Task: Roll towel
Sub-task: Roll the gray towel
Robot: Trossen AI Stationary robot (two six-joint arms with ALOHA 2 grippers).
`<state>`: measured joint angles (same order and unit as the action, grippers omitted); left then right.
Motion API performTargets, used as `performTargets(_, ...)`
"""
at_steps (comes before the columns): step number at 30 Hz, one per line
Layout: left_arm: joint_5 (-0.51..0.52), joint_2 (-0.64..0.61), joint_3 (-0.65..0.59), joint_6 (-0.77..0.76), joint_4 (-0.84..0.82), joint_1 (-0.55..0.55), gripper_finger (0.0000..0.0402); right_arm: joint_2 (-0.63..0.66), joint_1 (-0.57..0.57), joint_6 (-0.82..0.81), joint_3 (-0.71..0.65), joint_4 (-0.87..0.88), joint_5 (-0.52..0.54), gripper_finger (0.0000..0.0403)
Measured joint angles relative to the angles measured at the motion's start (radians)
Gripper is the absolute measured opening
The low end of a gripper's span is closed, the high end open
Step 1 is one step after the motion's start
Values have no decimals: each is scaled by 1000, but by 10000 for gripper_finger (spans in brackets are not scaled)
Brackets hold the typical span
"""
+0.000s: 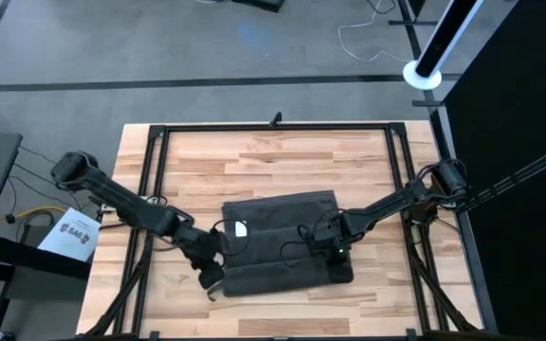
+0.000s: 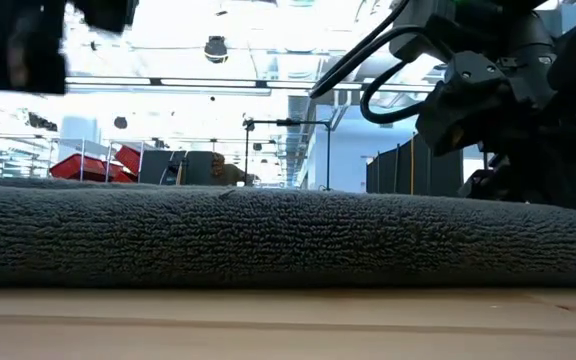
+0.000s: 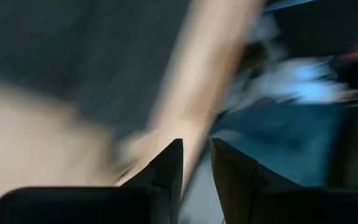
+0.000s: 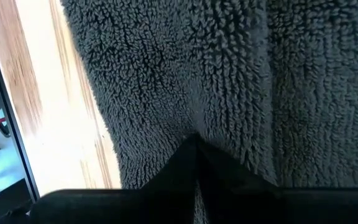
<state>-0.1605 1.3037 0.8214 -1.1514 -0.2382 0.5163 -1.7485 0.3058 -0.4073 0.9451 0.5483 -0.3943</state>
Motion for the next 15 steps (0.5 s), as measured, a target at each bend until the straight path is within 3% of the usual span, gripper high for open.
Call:
performTargets(4,79,54,-1,42,54,21,68,0,0,-3,0,-3,1,0)
performTargets(15,75,356,-8,175,49,-37,68,9,1,-3,0,11,8,0)
